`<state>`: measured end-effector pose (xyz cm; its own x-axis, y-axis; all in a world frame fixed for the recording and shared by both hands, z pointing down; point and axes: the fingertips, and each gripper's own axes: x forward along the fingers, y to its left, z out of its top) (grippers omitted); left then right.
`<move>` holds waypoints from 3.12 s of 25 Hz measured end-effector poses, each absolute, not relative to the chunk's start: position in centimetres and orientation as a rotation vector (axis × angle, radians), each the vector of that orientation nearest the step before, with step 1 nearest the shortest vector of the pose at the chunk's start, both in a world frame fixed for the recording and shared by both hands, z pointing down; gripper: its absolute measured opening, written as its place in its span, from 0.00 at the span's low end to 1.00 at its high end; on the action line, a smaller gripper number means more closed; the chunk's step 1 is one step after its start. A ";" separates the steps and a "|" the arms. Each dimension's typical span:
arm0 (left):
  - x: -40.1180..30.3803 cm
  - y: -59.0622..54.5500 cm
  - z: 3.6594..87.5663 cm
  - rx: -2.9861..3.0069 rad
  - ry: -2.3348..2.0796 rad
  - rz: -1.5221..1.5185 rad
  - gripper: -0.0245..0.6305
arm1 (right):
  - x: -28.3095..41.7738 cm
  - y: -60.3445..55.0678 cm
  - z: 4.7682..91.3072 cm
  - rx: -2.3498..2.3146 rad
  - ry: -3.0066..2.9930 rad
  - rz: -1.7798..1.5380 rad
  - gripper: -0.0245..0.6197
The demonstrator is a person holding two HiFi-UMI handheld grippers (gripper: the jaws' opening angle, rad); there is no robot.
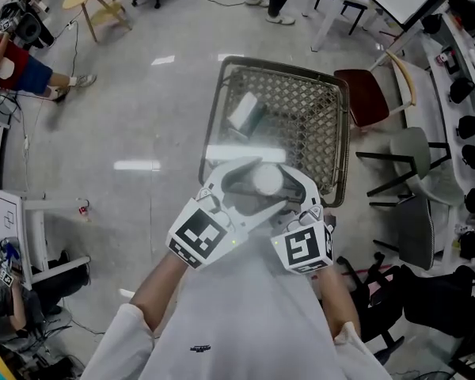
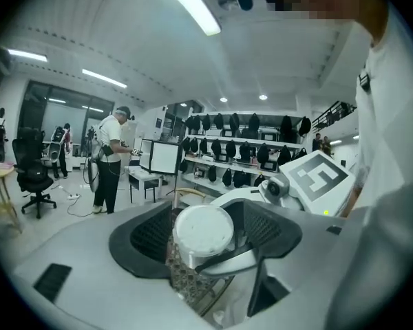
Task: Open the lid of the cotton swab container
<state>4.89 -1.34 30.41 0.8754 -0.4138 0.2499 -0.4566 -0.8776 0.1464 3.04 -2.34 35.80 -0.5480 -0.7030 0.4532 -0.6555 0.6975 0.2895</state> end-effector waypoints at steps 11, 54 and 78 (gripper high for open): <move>5.1 -1.3 30.7 2.847 -0.720 0.314 0.44 | 2.7 -1.6 34.8 1.027 -2.443 -0.103 0.40; -2.5 -4.9 32.8 2.564 -1.080 0.071 0.32 | 9.3 -4.1 34.3 1.431 -2.517 0.065 0.40; -3.9 -4.4 33.5 2.568 -1.252 0.128 0.06 | 16.5 -3.6 33.9 1.782 -2.318 0.082 0.40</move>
<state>-3.88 -4.38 33.52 0.6203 -0.7582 0.2008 -0.7832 -0.5848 0.2112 16.47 -3.60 33.86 -0.2429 -0.9483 0.2041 -0.9604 0.2648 0.0872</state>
